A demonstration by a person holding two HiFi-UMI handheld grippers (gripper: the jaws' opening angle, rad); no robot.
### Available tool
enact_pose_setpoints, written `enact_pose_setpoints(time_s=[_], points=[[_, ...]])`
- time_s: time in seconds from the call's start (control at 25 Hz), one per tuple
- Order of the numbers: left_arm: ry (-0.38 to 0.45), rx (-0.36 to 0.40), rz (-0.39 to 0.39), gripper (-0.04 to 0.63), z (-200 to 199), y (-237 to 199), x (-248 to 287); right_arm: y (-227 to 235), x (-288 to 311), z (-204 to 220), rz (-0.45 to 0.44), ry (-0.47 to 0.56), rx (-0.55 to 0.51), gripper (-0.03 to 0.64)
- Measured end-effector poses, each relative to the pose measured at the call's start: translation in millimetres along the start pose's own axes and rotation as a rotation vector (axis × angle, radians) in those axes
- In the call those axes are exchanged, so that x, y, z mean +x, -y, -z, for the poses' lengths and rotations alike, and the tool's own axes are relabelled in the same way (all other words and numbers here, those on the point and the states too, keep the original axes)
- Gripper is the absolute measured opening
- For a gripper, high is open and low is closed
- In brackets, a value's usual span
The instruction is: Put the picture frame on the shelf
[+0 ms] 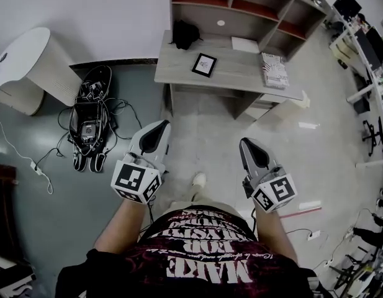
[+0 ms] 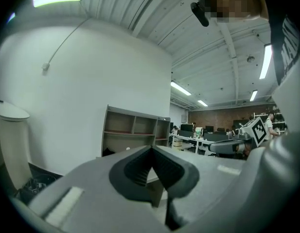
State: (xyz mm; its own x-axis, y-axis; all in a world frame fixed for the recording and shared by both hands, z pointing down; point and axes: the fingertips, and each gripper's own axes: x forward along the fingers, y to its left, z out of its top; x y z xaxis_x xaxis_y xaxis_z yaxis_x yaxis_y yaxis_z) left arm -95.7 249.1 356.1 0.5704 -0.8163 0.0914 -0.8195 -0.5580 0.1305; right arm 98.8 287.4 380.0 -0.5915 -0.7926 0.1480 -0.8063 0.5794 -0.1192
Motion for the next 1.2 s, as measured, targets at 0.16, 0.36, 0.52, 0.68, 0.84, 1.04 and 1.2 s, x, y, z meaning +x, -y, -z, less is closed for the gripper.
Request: enact_pose_setpoints(time_s=[0.16,0.36,0.52,0.68,0.84,1.04,1.2], points=[[0.014,0.013,0.008,0.005,-9,1,29,18,11,0,-0.011,0.0,0.012,0.026],[-0.002,0.025,0.022,0.005,-20,1,63,45,24,-11,-0.02,0.031,0.023,0.026],[-0.014,0.034,0.012,0.005,-28,0,80,67,37,-24,-0.036,0.059,0.03,0.025],[0.024,0.013,-0.015,0.005,-40,-7,93,84,53,-33,-0.069,0.072,0.026,0.025],[0.043,0.019,-0.057,0.005,-48,-14,103,94,68,-40,-0.112,0.077,0.018,0.025],[0.009,0.053,-0.089,0.005,-41,-17,107,103,80,-41,-0.139,0.071,0.024,0.025],[0.0,0.038,-0.127,0.005,-37,-28,99,100,86,-40,-0.16,0.063,0.025,0.025]])
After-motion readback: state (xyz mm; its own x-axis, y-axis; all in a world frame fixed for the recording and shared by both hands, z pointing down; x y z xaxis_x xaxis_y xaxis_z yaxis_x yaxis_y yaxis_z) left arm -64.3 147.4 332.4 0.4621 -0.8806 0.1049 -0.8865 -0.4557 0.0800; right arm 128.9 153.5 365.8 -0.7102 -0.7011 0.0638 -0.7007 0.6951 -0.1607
